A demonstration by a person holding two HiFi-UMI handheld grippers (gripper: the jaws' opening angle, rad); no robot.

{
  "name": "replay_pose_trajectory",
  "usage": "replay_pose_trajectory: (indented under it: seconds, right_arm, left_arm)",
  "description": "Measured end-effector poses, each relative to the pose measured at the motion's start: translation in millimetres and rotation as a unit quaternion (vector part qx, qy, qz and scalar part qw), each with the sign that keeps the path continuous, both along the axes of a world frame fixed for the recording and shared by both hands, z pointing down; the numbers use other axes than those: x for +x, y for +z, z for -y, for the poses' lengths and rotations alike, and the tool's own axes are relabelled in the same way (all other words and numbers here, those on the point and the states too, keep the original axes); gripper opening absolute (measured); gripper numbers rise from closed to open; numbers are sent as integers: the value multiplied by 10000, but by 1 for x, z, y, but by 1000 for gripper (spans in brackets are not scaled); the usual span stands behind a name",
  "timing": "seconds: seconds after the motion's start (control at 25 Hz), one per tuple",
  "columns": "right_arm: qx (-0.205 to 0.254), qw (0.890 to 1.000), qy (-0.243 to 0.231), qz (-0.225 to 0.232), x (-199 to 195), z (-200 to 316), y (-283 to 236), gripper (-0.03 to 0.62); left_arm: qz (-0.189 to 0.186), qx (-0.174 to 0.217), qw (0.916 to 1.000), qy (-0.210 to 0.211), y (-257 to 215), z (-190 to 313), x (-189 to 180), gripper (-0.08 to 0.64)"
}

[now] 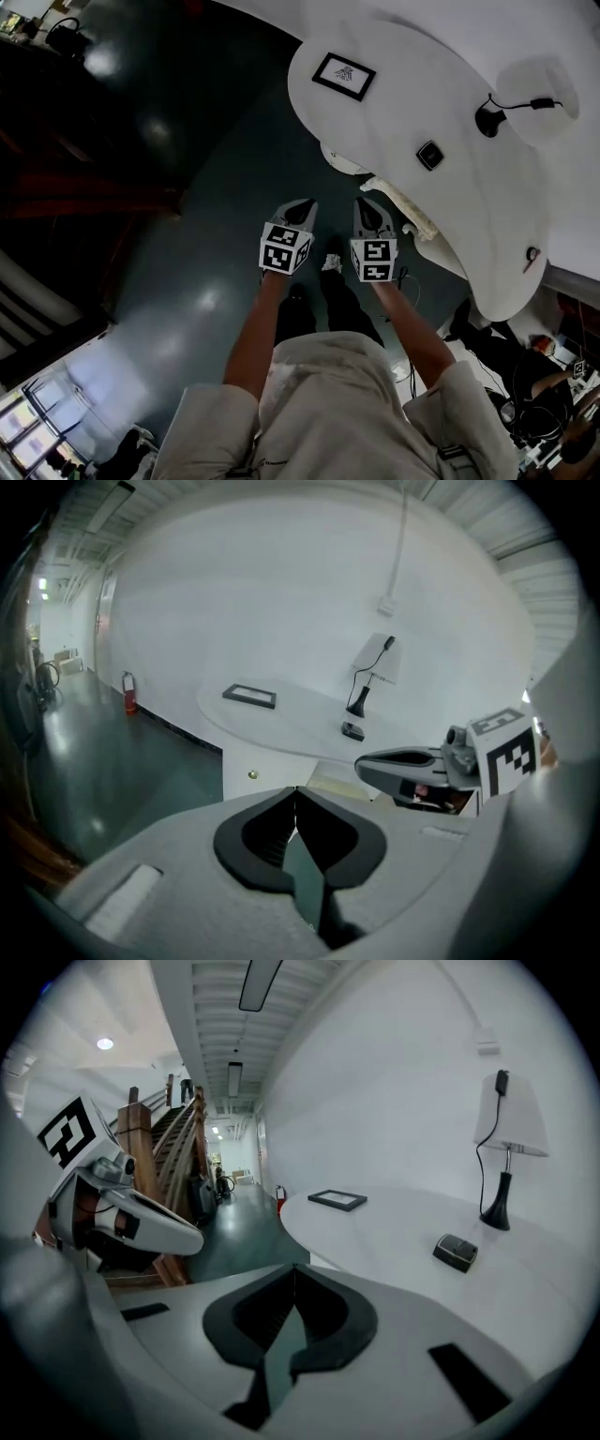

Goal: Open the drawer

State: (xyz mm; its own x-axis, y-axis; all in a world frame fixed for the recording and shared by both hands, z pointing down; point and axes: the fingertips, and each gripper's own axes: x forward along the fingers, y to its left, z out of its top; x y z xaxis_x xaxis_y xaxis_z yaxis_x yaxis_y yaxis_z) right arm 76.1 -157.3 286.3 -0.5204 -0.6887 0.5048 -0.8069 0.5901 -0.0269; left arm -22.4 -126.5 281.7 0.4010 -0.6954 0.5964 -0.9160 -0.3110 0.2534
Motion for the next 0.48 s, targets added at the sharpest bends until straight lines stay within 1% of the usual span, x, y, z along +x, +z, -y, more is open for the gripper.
replay_pose_trajectory:
  seconds: [0.12,0.2,0.28,0.36,0.48]
  right_arm:
    - [-99,9999,44,-2,-2,14,17,15]
    - [-205,9997,-61,-107,-5,19,31,15]
    - [-384,9990,-190,-148,-10,23,48,15]
    - [-466,9986,-233,-54,-17,29,67,17]
    - [-433,9989,-187,18,-25,39,103,15]
  left_arm:
    - [-32,-5,10000,-63,13,21,-4,9]
    - [-112,13,9999,-119,24,33,-6,9]
    - [-194,33,9998,-87,38,45,-5,9]
    - [-230,78,9997,-11,58,58,-4,9]
    - [-187,170,9997,72,96,76,-2,9]
